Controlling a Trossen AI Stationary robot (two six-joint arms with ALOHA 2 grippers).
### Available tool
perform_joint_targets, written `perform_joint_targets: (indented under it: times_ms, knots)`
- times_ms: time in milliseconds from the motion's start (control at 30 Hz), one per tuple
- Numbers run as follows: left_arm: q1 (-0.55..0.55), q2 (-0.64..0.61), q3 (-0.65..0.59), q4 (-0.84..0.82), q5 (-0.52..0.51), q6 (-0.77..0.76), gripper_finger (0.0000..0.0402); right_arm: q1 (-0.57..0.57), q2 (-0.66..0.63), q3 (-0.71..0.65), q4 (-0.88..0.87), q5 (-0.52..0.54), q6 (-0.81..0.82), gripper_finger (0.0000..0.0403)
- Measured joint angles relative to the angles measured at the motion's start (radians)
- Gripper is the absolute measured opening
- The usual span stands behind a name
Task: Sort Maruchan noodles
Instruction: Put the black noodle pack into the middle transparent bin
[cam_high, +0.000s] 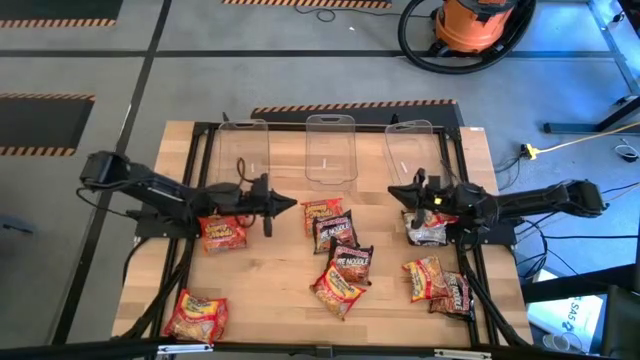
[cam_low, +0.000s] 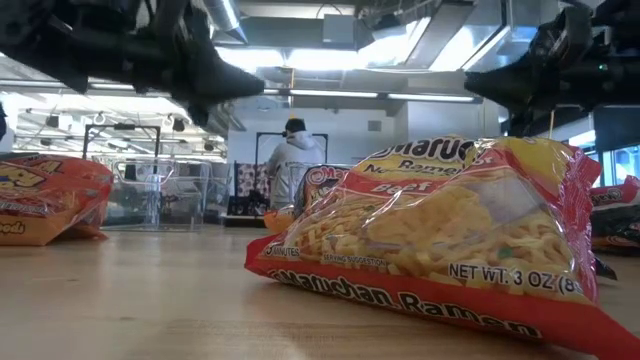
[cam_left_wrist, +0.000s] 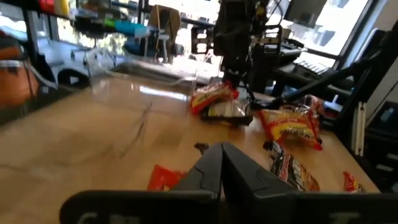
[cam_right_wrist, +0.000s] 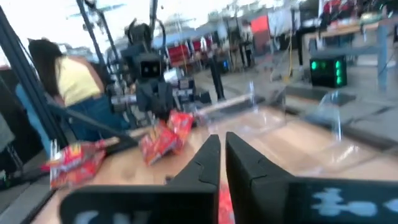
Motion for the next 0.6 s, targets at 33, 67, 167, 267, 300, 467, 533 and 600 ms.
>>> perform_joint_targets:
  times_ms: [33, 67, 167, 267, 300, 467, 533, 600]
  knots:
    - [-0.004, 0.023, 0.000, 0.004, -0.001, -0.015, 0.0002, 0.000, 0.022, 0.006, -0.003, 0.000, 0.014, 0.0026]
    - [-0.008, 0.046, 0.000, 0.006, -0.001, -0.019, 0.0002, 0.000, 0.048, 0.014, -0.008, 0.000, 0.031, 0.0039]
    - [-0.022, 0.106, 0.000, 0.026, 0.000, -0.020, 0.0002, 0.000, 0.130, 0.048, -0.009, -0.019, 0.060, 0.0090]
    - [-0.033, 0.153, 0.000, 0.043, 0.000, -0.032, 0.0002, 0.000, 0.228, 0.096, -0.011, -0.074, 0.093, 0.0148]
    - [-0.036, 0.169, 0.000, 0.046, 0.000, -0.042, 0.0002, 0.000, 0.265, 0.116, -0.017, -0.094, 0.108, 0.0166]
    - [-0.061, 0.268, 0.013, 0.091, 0.001, -0.073, 0.0002, 0.000, 0.454, 0.221, -0.090, -0.168, 0.196, 0.0239]
    - [-0.076, 0.311, 0.037, 0.095, 0.001, -0.073, 0.0002, 0.000, 0.529, 0.259, -0.137, -0.181, 0.235, 0.0258]
    - [-0.090, 0.359, 0.065, 0.094, 0.004, -0.072, 0.0002, 0.000, 0.601, 0.294, -0.181, -0.185, 0.272, 0.0271]
